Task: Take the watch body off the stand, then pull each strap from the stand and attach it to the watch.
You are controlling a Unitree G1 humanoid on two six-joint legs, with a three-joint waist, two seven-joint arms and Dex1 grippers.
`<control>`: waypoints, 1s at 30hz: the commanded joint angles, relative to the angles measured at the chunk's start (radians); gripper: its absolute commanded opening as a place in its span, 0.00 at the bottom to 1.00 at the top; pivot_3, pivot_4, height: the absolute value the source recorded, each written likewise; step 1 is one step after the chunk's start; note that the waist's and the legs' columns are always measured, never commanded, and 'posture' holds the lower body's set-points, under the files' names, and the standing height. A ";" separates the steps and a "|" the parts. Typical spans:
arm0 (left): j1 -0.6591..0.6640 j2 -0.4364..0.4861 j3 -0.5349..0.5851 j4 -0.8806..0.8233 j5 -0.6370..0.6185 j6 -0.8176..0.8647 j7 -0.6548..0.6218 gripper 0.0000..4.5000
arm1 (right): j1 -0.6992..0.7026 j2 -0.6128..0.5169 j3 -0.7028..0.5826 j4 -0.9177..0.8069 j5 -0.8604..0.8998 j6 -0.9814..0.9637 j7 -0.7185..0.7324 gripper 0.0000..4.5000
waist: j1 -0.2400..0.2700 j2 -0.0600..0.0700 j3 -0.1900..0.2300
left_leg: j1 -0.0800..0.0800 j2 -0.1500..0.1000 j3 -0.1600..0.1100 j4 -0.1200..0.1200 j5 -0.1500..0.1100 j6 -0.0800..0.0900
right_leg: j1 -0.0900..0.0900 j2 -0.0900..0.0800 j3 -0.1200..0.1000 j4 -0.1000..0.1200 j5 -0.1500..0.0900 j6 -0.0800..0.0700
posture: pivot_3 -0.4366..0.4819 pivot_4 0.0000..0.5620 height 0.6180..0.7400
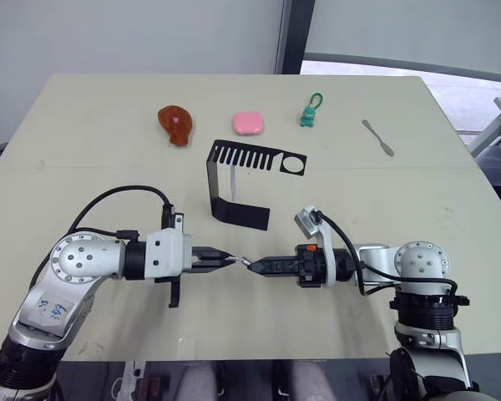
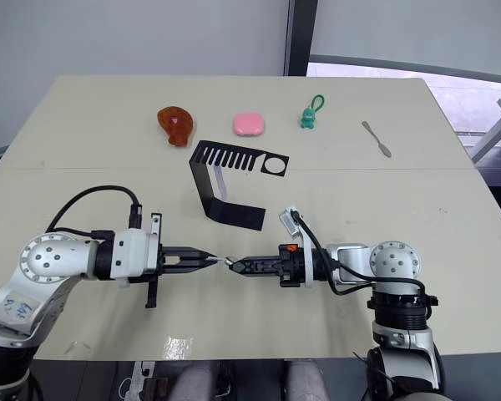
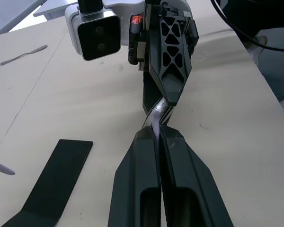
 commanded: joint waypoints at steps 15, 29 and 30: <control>0.010 0.004 0.001 -0.017 0.030 -0.011 0.004 0.00 | 0.007 0.001 0.000 -0.040 0.023 0.000 -0.012 0.34 | 0.000 0.000 0.000 | 0.000 0.000 0.000 0.000 0.000 0.000 | 0.000 0.000 0.000 0.000 0.000 0.000 | 0.48 0.27 1.00; -0.009 -0.013 -0.024 -0.018 0.041 -0.003 0.002 0.00 | -0.001 0.005 0.004 -0.038 0.018 -0.004 -0.017 0.34 | 0.000 0.000 0.000 | 0.000 0.000 0.000 0.000 0.000 0.000 | 0.000 0.000 0.000 0.000 0.000 0.000 | 0.48 0.27 1.00; -0.007 -0.012 -0.023 -0.021 0.039 -0.001 0.001 0.00 | -0.001 0.005 0.005 -0.038 0.018 -0.004 -0.016 0.34 | 0.000 0.000 0.000 | 0.000 0.000 0.000 0.000 0.000 0.000 | 0.000 0.000 0.000 0.000 0.000 0.000 | 0.48 0.27 1.00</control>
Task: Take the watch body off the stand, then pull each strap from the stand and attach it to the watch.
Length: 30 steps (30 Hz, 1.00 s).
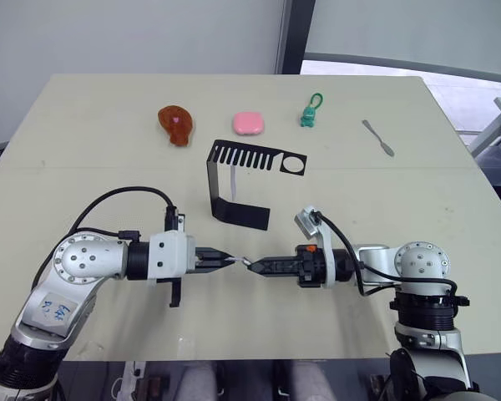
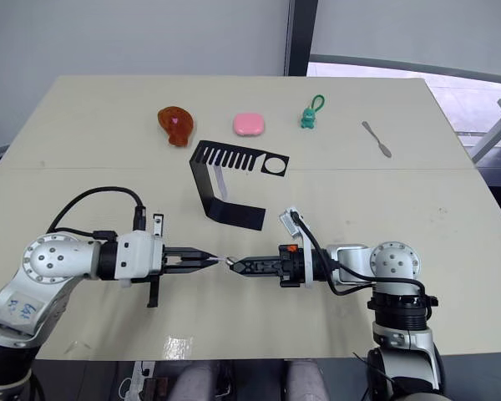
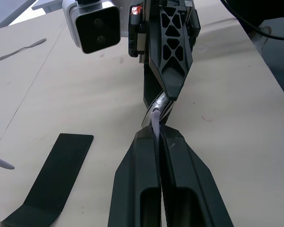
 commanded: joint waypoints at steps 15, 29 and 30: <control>0.040 0.024 0.047 -0.060 -0.040 0.031 -0.003 0.00 | 0.004 0.012 0.003 -0.043 0.018 -0.002 -0.003 0.34 | 0.000 0.000 0.000 | 0.000 0.000 0.000 0.000 0.000 0.000 | 0.000 0.000 0.000 0.001 0.000 0.000 | 0.48 0.27 1.00; 0.016 0.006 0.026 -0.044 -0.015 0.028 0.013 0.00 | 0.004 0.007 0.009 -0.046 0.013 -0.004 0.004 0.34 | 0.000 0.000 0.000 | 0.000 0.000 0.000 0.000 0.000 0.000 | 0.000 0.000 0.000 0.001 0.000 0.000 | 0.48 0.27 1.00; 0.017 0.006 0.025 -0.045 -0.014 0.028 0.012 0.00 | 0.007 0.007 0.009 -0.048 0.014 -0.003 0.004 0.34 | 0.000 0.000 0.000 | 0.000 0.000 0.000 0.000 0.000 0.000 | 0.000 0.000 0.000 0.001 0.000 0.000 | 0.48 0.27 1.00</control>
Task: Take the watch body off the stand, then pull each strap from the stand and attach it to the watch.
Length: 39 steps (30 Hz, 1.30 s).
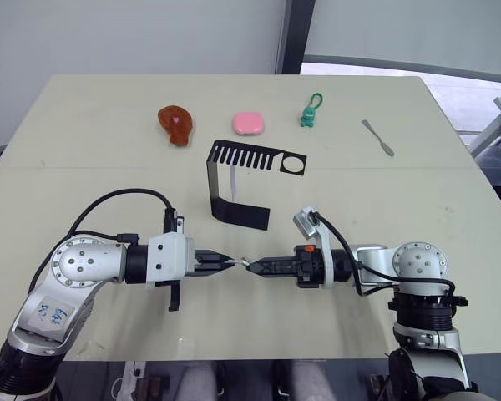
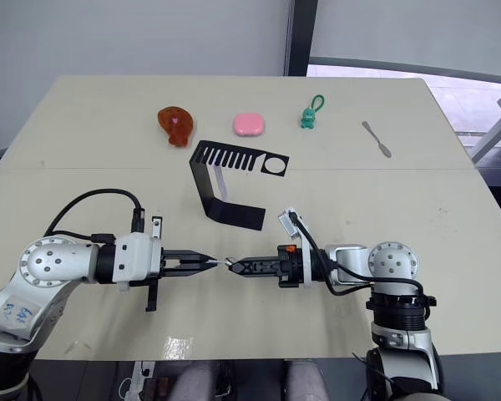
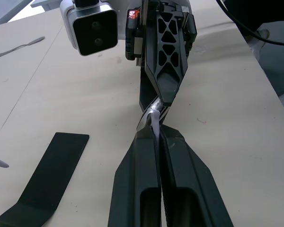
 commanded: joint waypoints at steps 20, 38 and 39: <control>-0.018 -0.011 -0.044 -0.023 0.024 0.011 0.015 0.00 | 0.008 -0.003 0.007 -0.056 0.023 -0.002 0.008 0.34 | 0.001 0.000 0.000 | 0.000 0.000 0.000 0.000 0.000 0.000 | 0.000 0.000 0.000 0.000 0.000 0.000 | 0.48 0.27 1.00; -0.093 -0.028 -0.113 -0.048 0.081 0.034 0.028 0.00 | 0.005 0.008 0.015 -0.054 0.018 0.002 0.004 0.34 | 0.001 0.000 0.000 | 0.000 0.000 0.000 0.001 0.000 0.000 | 0.000 0.000 0.000 0.000 0.000 0.000 | 0.48 0.27 1.00; -0.100 -0.031 -0.116 -0.048 0.083 0.038 0.028 0.00 | 0.001 0.011 0.014 -0.050 0.015 0.001 0.003 0.34 | 0.001 0.000 0.000 | 0.000 0.000 0.000 0.001 0.000 0.000 | 0.000 0.000 0.000 0.000 0.000 0.000 | 0.48 0.27 1.00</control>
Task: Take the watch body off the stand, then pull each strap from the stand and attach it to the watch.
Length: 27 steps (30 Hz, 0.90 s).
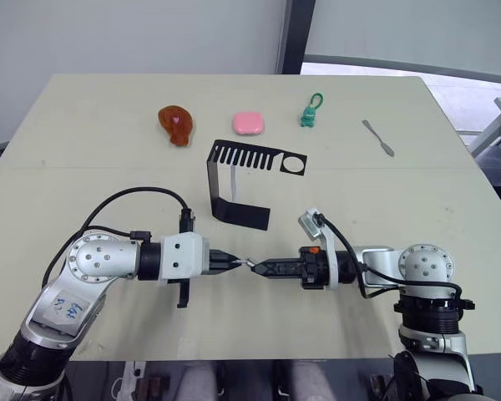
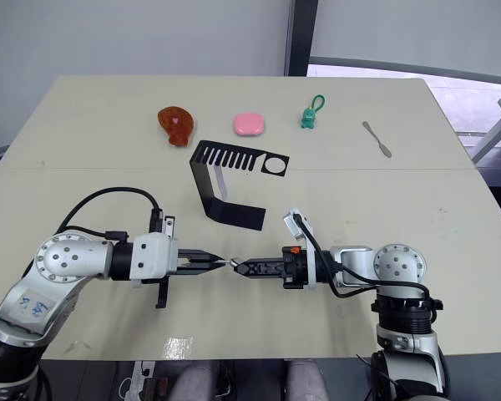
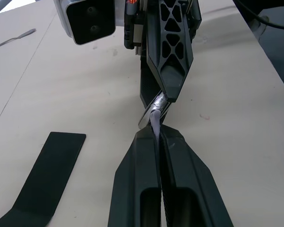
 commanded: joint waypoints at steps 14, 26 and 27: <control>-0.076 -0.026 -0.073 -0.069 0.049 0.029 0.010 0.00 | -0.023 0.038 0.018 -0.015 0.004 0.000 0.009 0.34 | 0.000 0.000 0.000 | 0.000 0.000 0.000 0.001 0.000 -0.001 | 0.000 0.000 0.000 0.001 0.000 0.000 | 0.48 0.27 1.00; -0.104 -0.042 -0.123 -0.074 0.124 0.024 0.011 0.00 | -0.022 0.044 0.017 -0.019 -0.005 0.012 0.012 0.34 | 0.001 0.000 0.000 | 0.000 0.000 0.000 0.001 0.001 -0.001 | 0.000 0.001 0.000 0.001 0.000 0.000 | 0.48 0.27 1.00; -0.104 -0.045 -0.124 -0.075 0.126 0.025 0.011 0.00 | -0.023 0.044 0.017 -0.019 -0.006 0.012 0.013 0.34 | 0.001 0.000 0.000 | 0.000 0.000 0.000 0.001 0.001 -0.001 | 0.000 0.000 0.000 0.001 0.000 0.000 | 0.48 0.27 1.00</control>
